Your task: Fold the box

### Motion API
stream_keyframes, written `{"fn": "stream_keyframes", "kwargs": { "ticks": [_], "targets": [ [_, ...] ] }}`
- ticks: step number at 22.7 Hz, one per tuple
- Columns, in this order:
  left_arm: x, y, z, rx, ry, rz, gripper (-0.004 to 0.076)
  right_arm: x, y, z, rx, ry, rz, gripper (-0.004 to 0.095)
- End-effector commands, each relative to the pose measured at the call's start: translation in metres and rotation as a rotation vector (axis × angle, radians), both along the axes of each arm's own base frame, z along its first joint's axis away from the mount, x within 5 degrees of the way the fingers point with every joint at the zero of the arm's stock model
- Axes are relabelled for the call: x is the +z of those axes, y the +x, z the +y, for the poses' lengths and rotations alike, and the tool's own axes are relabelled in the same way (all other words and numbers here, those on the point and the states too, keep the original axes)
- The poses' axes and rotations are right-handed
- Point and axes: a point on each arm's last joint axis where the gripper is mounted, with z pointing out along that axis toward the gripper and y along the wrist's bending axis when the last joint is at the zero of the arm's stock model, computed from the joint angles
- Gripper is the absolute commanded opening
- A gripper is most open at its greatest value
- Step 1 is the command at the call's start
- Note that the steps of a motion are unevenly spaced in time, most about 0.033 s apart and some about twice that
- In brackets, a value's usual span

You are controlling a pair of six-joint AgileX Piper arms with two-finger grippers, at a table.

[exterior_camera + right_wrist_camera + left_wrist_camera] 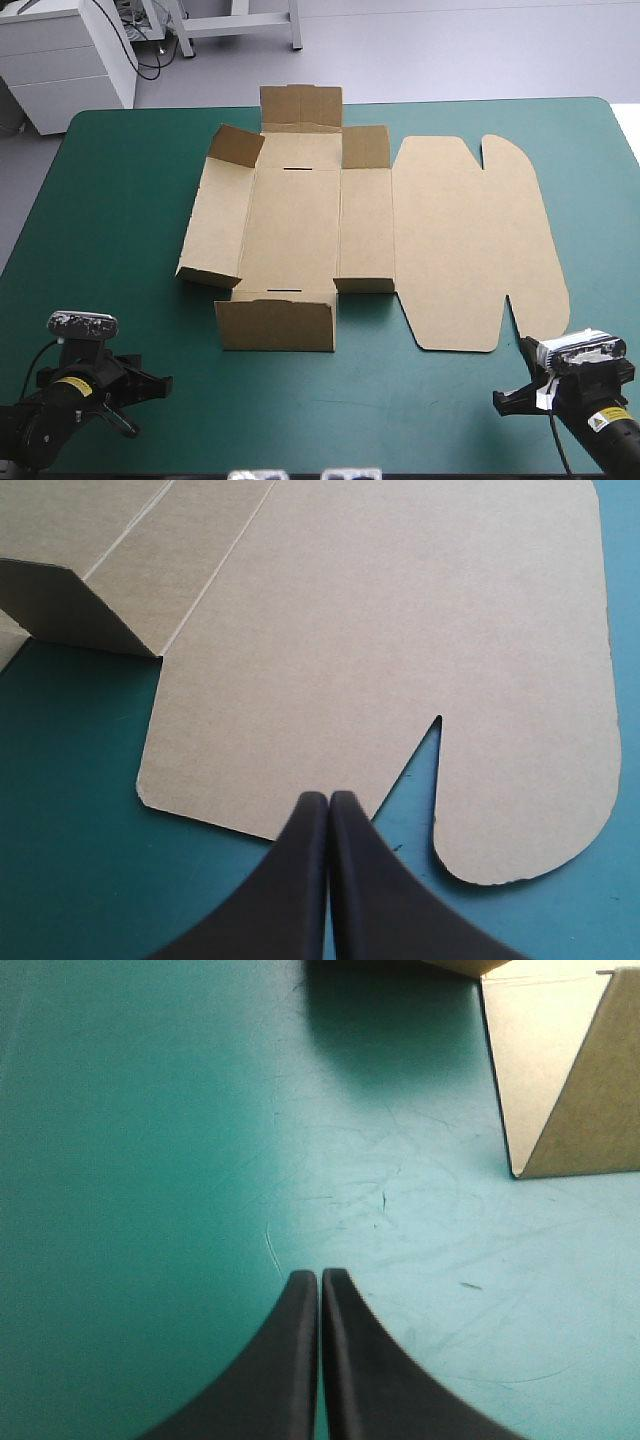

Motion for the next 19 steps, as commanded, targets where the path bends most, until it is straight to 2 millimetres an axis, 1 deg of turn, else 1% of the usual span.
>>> {"fn": "stream_keyframes", "kwargs": {
  "ticks": [1,16,19],
  "targets": [
    [0.0132,0.0061,-0.0008,0.002,-0.011,-0.093,-0.0008,0.0147,0.0044,-0.001,-0.02,0.017,-0.08,-0.0019],
    [0.014,0.0068,-0.0007,0.003,-0.011,-0.106,-0.0008,0.0147,0.0044,-0.001,-0.02,0.017,-0.08,-0.0019],
    [0.018,0.0087,-0.0006,-0.053,0.044,-0.147,-0.0008,0.0147,0.0044,-0.001,-0.02,0.017,-0.08,-0.002]
  ]
}}
